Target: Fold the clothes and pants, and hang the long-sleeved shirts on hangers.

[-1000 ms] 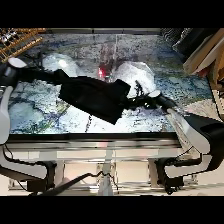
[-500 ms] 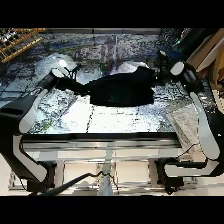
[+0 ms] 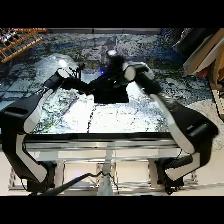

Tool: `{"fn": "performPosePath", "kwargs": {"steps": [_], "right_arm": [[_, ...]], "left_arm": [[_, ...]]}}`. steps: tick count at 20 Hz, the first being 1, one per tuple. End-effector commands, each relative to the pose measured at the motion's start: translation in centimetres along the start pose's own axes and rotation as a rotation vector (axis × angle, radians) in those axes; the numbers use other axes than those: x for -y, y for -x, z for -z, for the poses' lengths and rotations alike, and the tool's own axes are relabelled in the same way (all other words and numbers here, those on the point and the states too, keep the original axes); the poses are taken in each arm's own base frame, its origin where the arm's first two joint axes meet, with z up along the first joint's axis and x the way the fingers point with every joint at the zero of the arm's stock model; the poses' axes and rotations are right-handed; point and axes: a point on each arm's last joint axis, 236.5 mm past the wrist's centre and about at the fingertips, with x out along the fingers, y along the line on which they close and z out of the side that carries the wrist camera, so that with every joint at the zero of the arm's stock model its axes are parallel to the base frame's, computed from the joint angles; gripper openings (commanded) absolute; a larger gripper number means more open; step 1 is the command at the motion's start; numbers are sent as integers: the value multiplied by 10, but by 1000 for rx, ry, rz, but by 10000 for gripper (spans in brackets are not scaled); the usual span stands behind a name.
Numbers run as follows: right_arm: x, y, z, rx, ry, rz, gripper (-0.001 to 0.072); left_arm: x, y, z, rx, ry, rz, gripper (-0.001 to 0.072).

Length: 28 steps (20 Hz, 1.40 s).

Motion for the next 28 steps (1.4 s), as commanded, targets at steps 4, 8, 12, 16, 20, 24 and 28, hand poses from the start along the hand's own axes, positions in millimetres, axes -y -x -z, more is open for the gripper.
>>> {"fn": "performPosePath", "kwargs": {"steps": [4,8,12,16,20,24,28], "right_arm": [[-7,-67,47,-162,21,-80,112],[-33,9,18,-162,118,-155,535],[18,136,-36,73,17,-64,584],[89,162,-20,103,-235,-119,636],[139,83,39,3,-434,-235,679],[152,26,35,12,-516,-412,696],[159,9,23,-1,-492,-442,696]], "left_arm": [[-24,107,-28,113,114,27,14],[-1,158,-41,217,67,74,14],[38,152,-33,206,-54,89,14],[70,108,-29,190,-175,80,14],[77,66,-15,121,-187,83,14],[60,46,-26,149,-155,57,13],[44,26,-24,123,-128,45,13]]}}
